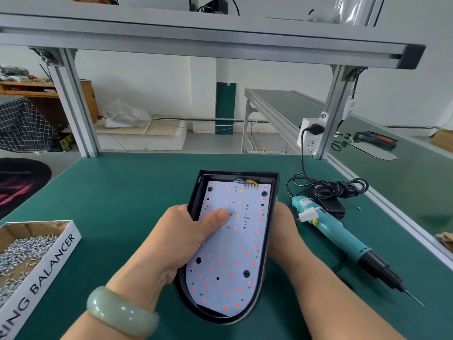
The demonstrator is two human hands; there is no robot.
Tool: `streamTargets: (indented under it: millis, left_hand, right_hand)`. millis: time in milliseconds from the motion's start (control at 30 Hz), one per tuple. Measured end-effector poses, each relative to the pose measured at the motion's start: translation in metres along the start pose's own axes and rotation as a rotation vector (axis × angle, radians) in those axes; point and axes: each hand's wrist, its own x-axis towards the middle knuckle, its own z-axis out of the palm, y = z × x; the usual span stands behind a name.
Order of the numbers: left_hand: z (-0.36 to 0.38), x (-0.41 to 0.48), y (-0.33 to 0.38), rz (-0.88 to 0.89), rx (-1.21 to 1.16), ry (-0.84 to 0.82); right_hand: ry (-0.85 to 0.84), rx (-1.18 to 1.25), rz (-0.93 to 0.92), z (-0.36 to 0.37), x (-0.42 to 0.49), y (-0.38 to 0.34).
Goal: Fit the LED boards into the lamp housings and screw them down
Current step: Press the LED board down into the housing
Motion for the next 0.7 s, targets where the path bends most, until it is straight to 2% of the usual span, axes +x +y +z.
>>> streamTargets:
  millis: [67,167,233,367,500,600,700]
  left_hand:
    - [0.0,-0.001,0.001,0.013,0.006,0.01]
    - [0.005,-0.003,0.002,0.067,0.026,0.041]
    - [0.007,-0.004,0.003,0.101,0.026,0.075]
    - [0.001,-0.002,0.004,0.136,0.109,0.199]
    - [-0.005,0.005,0.004,0.186,0.342,0.367]
    - [0.002,0.004,0.003,0.241,0.418,0.394]
    - [0.007,0.001,0.003,0.285,0.457,0.406]
  right_hand:
    - [0.054,0.025,0.055,0.002,0.002,0.006]
    - [0.122,0.367,0.274,0.006,0.005,0.012]
    - [0.092,0.444,0.322,0.009,0.005,0.011]
    - [0.008,0.503,0.222,0.009,0.01,-0.006]
    - [0.123,0.741,-0.003,-0.01,0.014,-0.009]
    - [0.092,0.503,-0.099,-0.013,0.012,-0.014]
    - [0.193,0.508,-0.076,-0.008,0.012,-0.017]
